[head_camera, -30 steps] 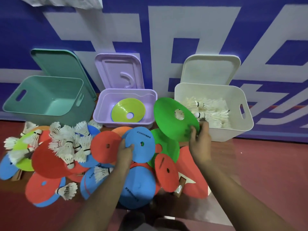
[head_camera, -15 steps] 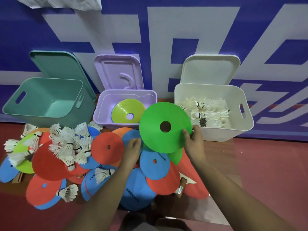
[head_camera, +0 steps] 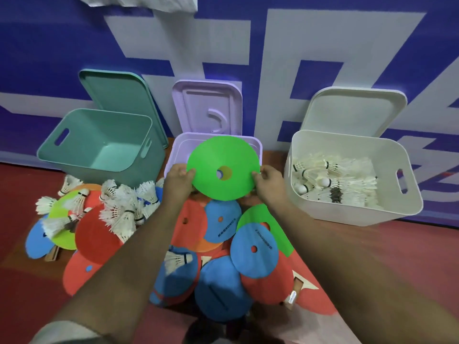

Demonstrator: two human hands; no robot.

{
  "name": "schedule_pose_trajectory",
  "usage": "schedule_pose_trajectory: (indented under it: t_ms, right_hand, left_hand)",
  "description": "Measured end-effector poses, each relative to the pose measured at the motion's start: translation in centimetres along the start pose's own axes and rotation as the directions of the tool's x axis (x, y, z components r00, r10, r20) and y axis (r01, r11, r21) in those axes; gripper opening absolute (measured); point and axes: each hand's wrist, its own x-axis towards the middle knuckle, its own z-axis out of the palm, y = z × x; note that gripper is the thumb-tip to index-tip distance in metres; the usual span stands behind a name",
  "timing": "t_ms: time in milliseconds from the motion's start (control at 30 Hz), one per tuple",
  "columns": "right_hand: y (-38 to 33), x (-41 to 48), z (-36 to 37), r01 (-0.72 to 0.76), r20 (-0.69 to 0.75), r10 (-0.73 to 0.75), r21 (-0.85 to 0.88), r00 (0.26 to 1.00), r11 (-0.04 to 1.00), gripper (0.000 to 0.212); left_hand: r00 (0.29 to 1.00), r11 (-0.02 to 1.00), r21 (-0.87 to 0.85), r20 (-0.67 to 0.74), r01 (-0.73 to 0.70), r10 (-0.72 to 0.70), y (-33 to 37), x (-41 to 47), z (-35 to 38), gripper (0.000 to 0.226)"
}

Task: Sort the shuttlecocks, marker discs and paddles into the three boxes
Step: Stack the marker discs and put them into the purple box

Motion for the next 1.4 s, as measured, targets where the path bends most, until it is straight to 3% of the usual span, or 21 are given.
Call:
schedule_pose_trajectory:
  t_ms: [33, 100, 167, 200, 333, 467, 600, 667, 767, 833, 933, 1067, 1133, 1200, 1267, 1333, 1400]
  right_hand:
    - [-0.3, 0.7, 0.4, -0.024, 0.015, 0.024, 0.021, 1.000, 0.999, 0.009]
    - [-0.1, 1.3, 1.0, -0.046, 0.009, 0.046, -0.010, 0.999, 0.999, 0.011]
    - [0.9, 0.5, 0.8, -0.033, -0.006, 0.032, -0.112, 0.999, 0.993, 0.011]
    - [1.7, -0.5, 0.5, -0.016, 0.009, 0.018, -0.185, 1.000, 0.983, 0.010]
    - [8.1, -4.5, -0.3, -0.091, 0.072, 0.141, -0.469, 0.987, 0.879, 0.021]
    - [12.8, -6.6, -0.1, -0.265, 0.113, 0.419, -0.619, 0.901, 0.739, 0.063]
    - [14.2, -6.9, 0.7, -0.298, 0.091, 0.422, -0.576, 0.902, 0.761, 0.060]
    - [14.5, -6.8, 1.0, -0.326, 0.074, 0.432, -0.548, 0.899, 0.770, 0.058]
    - [15.0, -7.3, 1.0, -0.325, 0.010, 0.406, -0.579, 0.914, 0.748, 0.067]
    - [15.4, -7.6, 0.7, -0.321, -0.042, 0.382, -0.630, 0.923, 0.707, 0.072]
    - [15.8, -7.7, 0.0, -0.320, -0.028, 0.391, -0.629, 0.920, 0.709, 0.059]
    - [15.6, -7.6, -1.6, -0.297, 0.037, 0.343, -0.421, 0.938, 0.857, 0.027]
    - [14.9, -7.8, -2.3, -0.292, 0.122, 0.320, -0.202, 0.940, 0.935, 0.018]
    - [14.0, -8.0, -3.2, -0.300, 0.136, 0.309, -0.082, 0.941, 0.950, 0.019]
    - [14.0, -8.3, -3.9, -0.278, 0.118, 0.303, -0.190, 0.946, 0.942, 0.029]
    - [15.3, -8.8, -4.3, -0.248, 0.067, 0.330, -0.525, 0.942, 0.814, 0.049]
    - [16.6, -9.8, -4.0, -0.283, 0.050, 0.411, -0.650, 0.910, 0.705, 0.064]
  left_hand:
    - [0.999, 0.999, -0.021, 0.021, 0.032, -0.032, 0.3, 0.8, -0.2, 0.047]
    - [1.000, 0.994, 0.105, 0.008, -0.006, 0.005, 0.8, 0.7, -0.3, 0.049]
    - [0.986, 0.969, 0.216, -0.088, -0.119, 0.140, 0.1, -0.6, -0.3, 0.031]
    - [0.982, 0.962, 0.222, -0.069, -0.156, 0.175, -0.8, -1.7, -0.2, 0.021]
    - [0.945, 0.949, 0.272, 0.320, -0.159, 0.066, -5.7, -5.9, 2.0, 0.010]
    - [0.855, 0.905, 0.382, 0.518, -0.188, -0.041, -8.7, -8.2, 5.7, 0.021]
    - [0.855, 0.862, 0.446, 0.518, -0.242, -0.028, -10.2, -8.8, 7.8, 0.027]
    - [0.848, 0.842, 0.461, 0.530, -0.280, -0.008, -10.6, -8.7, 8.1, 0.020]
    - [0.842, 0.803, 0.493, 0.539, -0.336, 0.022, -11.6, -8.7, 8.2, 0.030]
    - [0.855, 0.797, 0.498, 0.517, -0.342, 0.044, -11.8, -9.2, 8.3, 0.022]
    - [0.863, 0.801, 0.487, 0.500, -0.350, 0.073, -11.8, -9.7, 8.6, 0.006]
    - [0.893, 0.975, 0.176, 0.448, -0.136, 0.044, -11.1, -9.9, 8.2, 0.025]
    - [0.918, 0.999, 0.021, 0.395, -0.037, 0.026, -10.5, -10.0, 7.6, 0.025]
    - [0.935, 0.998, -0.062, 0.355, 0.016, 0.007, -10.0, -9.9, 6.8, 0.023]
    - [0.945, 0.995, -0.091, 0.328, 0.042, -0.010, -9.8, -9.5, 6.0, 0.019]
    - [0.950, 0.999, -0.039, 0.313, 0.025, -0.012, -9.7, -9.2, 5.4, 0.020]
    - [0.950, 1.000, 0.025, 0.312, 0.017, -0.024, -10.1, -9.0, 5.1, 0.019]
